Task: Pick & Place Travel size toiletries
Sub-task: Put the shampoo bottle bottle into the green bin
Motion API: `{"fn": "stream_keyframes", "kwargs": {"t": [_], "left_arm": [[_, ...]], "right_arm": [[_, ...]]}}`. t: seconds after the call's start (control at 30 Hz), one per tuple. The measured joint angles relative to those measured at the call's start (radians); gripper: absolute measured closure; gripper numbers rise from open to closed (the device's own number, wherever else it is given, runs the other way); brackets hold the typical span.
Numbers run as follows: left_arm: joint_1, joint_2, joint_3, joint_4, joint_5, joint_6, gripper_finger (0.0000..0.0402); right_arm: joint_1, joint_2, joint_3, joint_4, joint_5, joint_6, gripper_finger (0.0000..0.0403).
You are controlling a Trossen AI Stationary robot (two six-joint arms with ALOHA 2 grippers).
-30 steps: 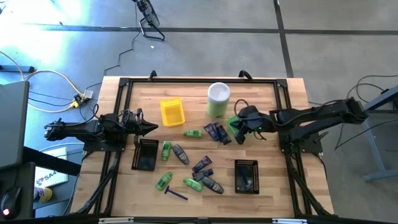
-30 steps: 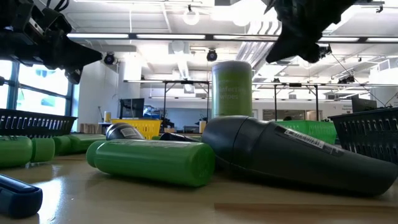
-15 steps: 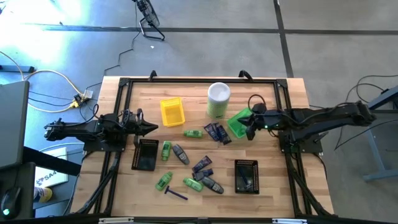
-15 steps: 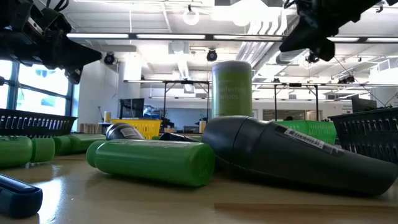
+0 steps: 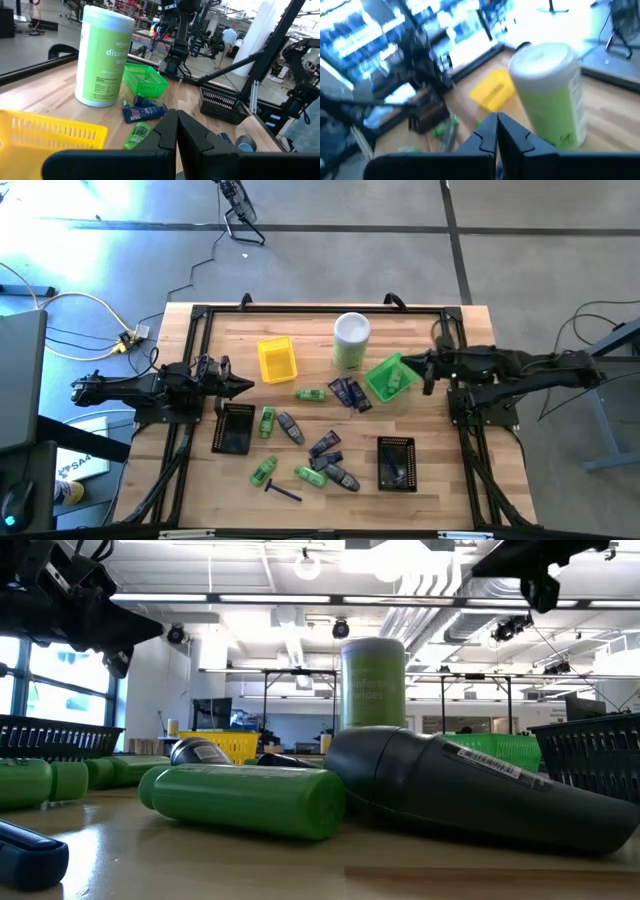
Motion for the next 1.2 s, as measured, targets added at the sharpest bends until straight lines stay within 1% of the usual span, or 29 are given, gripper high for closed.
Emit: {"fn": "stream_keyframes", "kwargs": {"t": [0.13,0.27,0.4,0.53,0.7,0.87,1.07,1.2], "left_arm": [[0.0,0.0,0.0,0.0,0.0,0.001,0.0398],[0.0,0.0,0.0,0.001,0.0,0.012,0.0398],[0.0,0.0,0.0,0.011,-0.001,0.013,0.0398],[0.0,0.0,0.0,0.021,-0.004,0.011,0.0398],[0.0,0.0,0.0,0.021,-0.018,0.009,0.0398],[0.0,0.0,0.0,0.038,-0.074,-0.067,0.0398],[0.0,0.0,0.0,0.081,-0.114,-0.097,0.0398],[0.0,0.0,0.0,0.133,-0.123,-0.124,0.0398]], "right_arm": [[0.0,-0.056,0.0,0.0,0.043,-0.004,0.04],[0.0,-0.065,0.0,0.003,0.091,-0.002,0.04],[0.0,-0.046,0.001,0.015,0.131,-0.006,0.0399],[0.0,-0.018,0.001,0.022,0.137,-0.044,0.0398],[0.0,0.009,0.001,0.025,0.184,-0.108,0.0398],[0.0,0.015,0.001,0.024,0.176,-0.179,0.0398],[0.0,0.01,0.001,0.009,0.127,-0.181,0.0398],[0.0,0.01,0.001,0.009,0.124,-0.184,0.0398]]}}
